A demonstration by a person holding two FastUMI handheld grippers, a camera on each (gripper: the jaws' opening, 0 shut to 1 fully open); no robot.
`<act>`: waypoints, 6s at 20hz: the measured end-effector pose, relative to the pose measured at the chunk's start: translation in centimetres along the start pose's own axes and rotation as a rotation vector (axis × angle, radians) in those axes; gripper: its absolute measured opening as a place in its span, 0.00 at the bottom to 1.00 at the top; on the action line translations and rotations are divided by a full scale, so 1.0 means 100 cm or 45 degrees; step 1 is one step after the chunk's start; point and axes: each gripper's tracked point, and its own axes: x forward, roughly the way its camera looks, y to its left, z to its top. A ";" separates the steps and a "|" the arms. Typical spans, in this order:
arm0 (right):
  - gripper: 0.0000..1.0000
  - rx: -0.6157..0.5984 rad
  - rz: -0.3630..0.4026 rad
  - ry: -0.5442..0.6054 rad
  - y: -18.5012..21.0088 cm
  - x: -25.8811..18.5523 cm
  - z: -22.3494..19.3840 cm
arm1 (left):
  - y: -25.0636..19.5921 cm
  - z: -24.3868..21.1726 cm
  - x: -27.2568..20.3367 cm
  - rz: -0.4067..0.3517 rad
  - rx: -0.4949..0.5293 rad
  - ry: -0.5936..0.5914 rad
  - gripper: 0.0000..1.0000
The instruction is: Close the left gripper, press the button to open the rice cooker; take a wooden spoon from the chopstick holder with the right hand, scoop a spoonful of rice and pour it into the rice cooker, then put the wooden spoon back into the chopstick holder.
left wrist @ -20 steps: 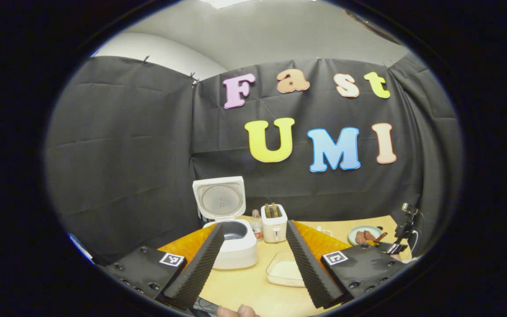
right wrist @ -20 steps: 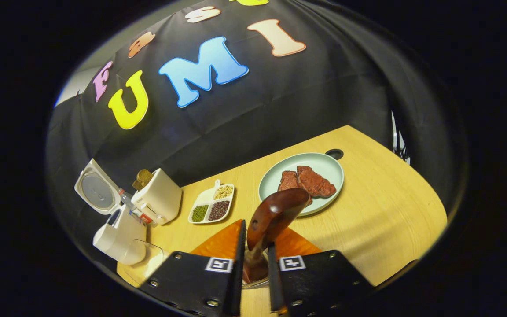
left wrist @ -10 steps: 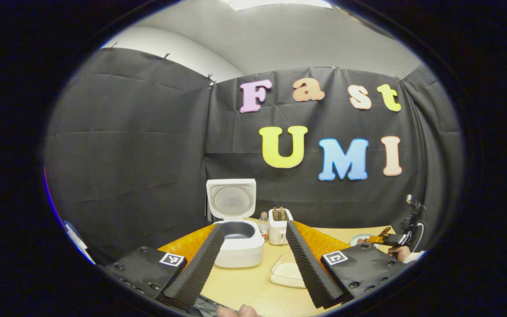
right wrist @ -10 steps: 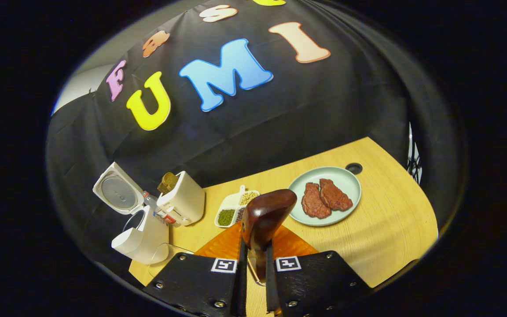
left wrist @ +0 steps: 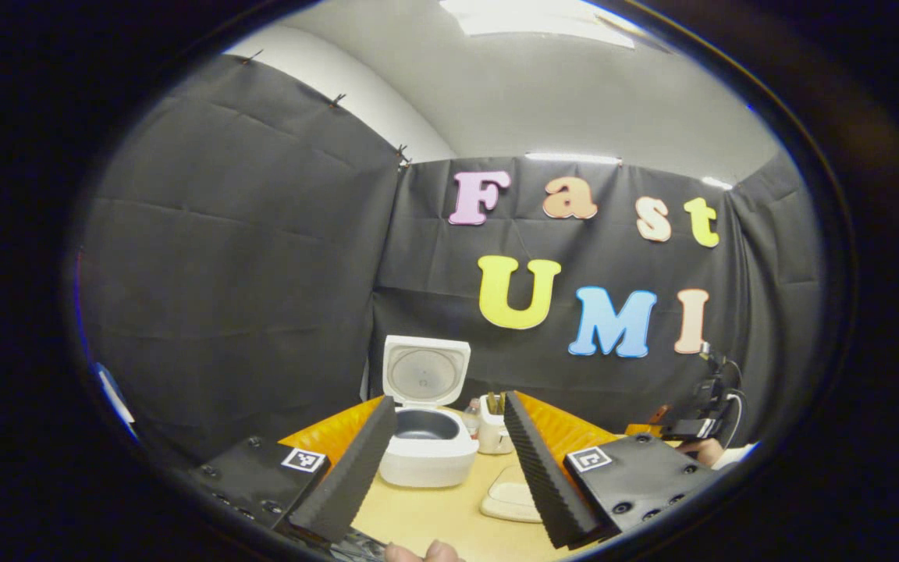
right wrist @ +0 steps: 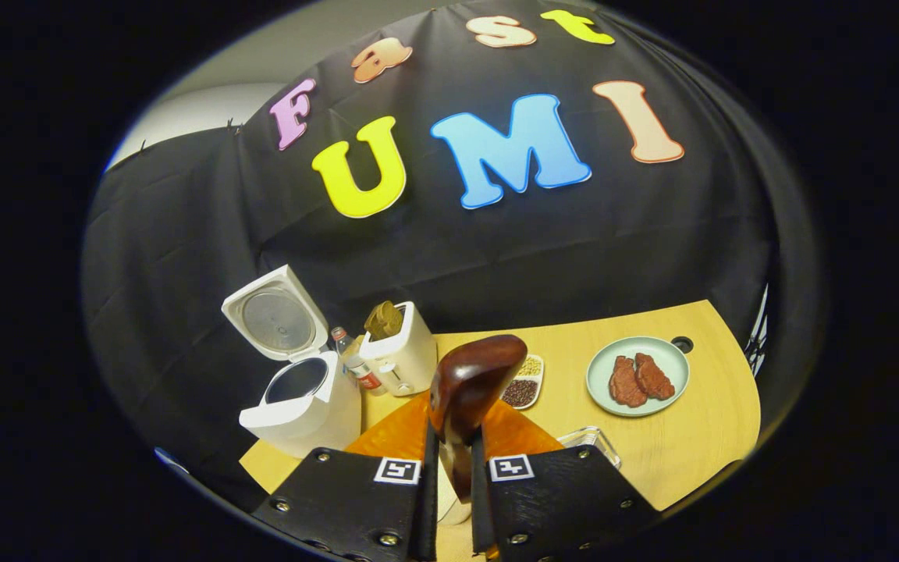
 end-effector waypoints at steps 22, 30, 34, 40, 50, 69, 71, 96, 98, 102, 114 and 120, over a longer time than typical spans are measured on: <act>0.18 -0.189 0.219 0.435 0.085 0.121 -0.168 | 0.033 -0.017 0.073 0.163 0.111 0.172 0.94; 0.18 0.284 0.283 0.538 0.102 0.130 -0.170 | 0.041 -0.007 0.065 0.208 0.112 0.146 0.93; 0.18 0.618 0.276 0.491 0.088 0.139 -0.149 | 0.047 -0.003 0.056 0.226 0.137 0.136 0.97; 0.18 0.730 0.285 0.424 0.067 0.136 -0.126 | 0.055 -0.001 0.049 0.242 0.125 0.133 0.93; 0.18 0.883 0.415 0.354 0.069 0.100 -0.082 | 0.055 0.003 0.042 0.227 0.129 0.124 0.93; 0.17 0.665 0.684 0.255 0.273 0.196 0.031 | 0.108 0.013 0.035 0.343 0.137 0.131 0.93; 0.17 0.572 0.675 0.272 0.293 0.217 0.019 | 0.109 0.007 0.036 0.370 0.135 0.144 0.93; 0.18 -1.180 0.559 -0.174 0.364 0.265 -0.058 | 0.143 -0.011 -0.003 0.517 0.110 0.215 0.94; 0.18 -1.200 0.563 -0.215 0.372 0.260 -0.054 | 0.146 -0.010 -0.010 0.531 0.116 0.213 0.93; 0.18 -0.989 0.549 -0.150 0.368 0.257 -0.046 | 0.152 -0.004 -0.026 0.556 0.113 0.200 0.94; 0.17 -0.275 0.519 -0.035 0.318 0.162 0.039 | 0.153 0.020 -0.047 0.431 0.054 0.092 0.94; 0.18 -0.158 0.382 -0.023 0.241 0.094 0.054 | 0.155 0.008 -0.042 0.256 -0.035 0.052 0.94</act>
